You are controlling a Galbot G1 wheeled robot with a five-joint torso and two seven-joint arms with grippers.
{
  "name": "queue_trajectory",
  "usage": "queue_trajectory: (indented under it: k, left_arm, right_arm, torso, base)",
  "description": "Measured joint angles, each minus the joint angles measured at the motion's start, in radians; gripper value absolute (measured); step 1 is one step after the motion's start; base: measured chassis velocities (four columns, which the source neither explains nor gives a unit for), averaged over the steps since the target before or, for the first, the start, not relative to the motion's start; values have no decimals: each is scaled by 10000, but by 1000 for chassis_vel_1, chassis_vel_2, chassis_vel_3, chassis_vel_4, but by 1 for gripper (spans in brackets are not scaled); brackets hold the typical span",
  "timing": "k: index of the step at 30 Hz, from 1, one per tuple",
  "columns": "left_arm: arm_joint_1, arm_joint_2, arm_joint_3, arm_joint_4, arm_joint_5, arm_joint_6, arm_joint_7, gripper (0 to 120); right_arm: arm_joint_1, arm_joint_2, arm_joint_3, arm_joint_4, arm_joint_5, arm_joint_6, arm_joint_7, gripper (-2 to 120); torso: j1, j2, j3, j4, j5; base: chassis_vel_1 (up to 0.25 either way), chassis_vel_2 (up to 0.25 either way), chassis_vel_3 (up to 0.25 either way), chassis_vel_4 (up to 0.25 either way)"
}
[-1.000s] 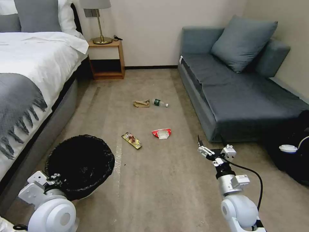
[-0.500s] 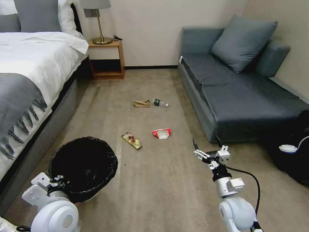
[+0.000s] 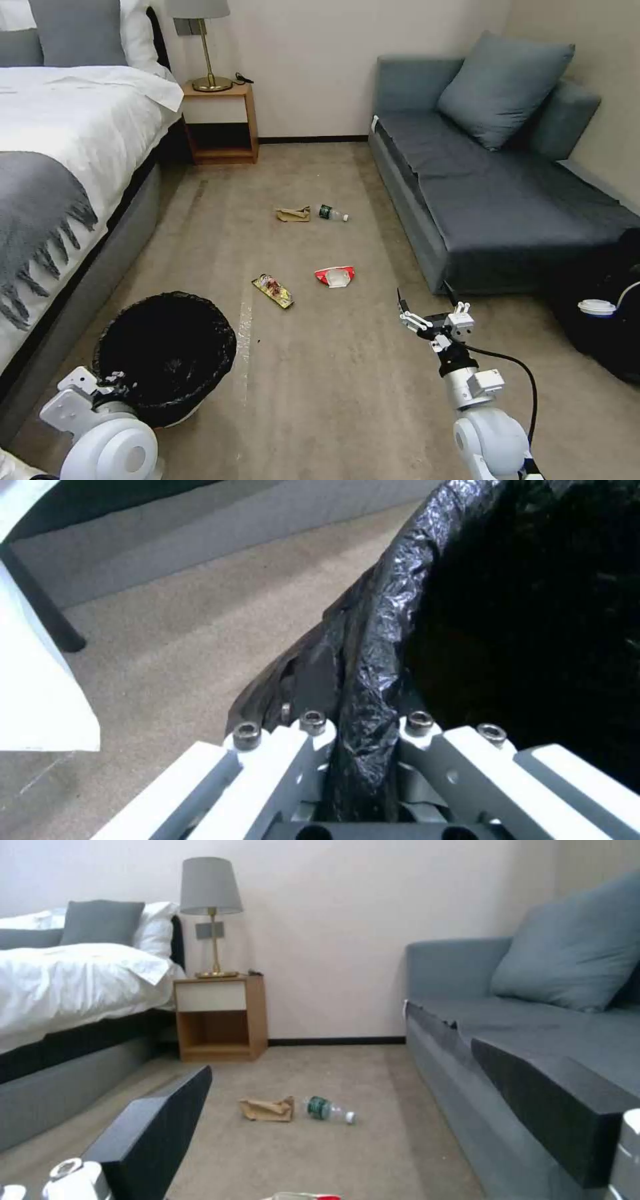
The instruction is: Pick up the trash bin, then pick up the garbage on the floor and place it into the trash bin.
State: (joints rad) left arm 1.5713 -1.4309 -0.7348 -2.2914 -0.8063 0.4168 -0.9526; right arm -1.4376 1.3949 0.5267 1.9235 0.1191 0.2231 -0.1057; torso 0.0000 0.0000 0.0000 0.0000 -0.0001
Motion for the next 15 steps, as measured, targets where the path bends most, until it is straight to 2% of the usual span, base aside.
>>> queue_trajectory:
  k: [15]
  left_arm:
    - [40,-18,-113,-53,-128,-86,-111,0]
  right_arm:
    - [-19,22,-20,-79,-87,-12,43,100]
  torso:
    - [0,0,0,0,0]
  base:
    - [0,0,0,0]
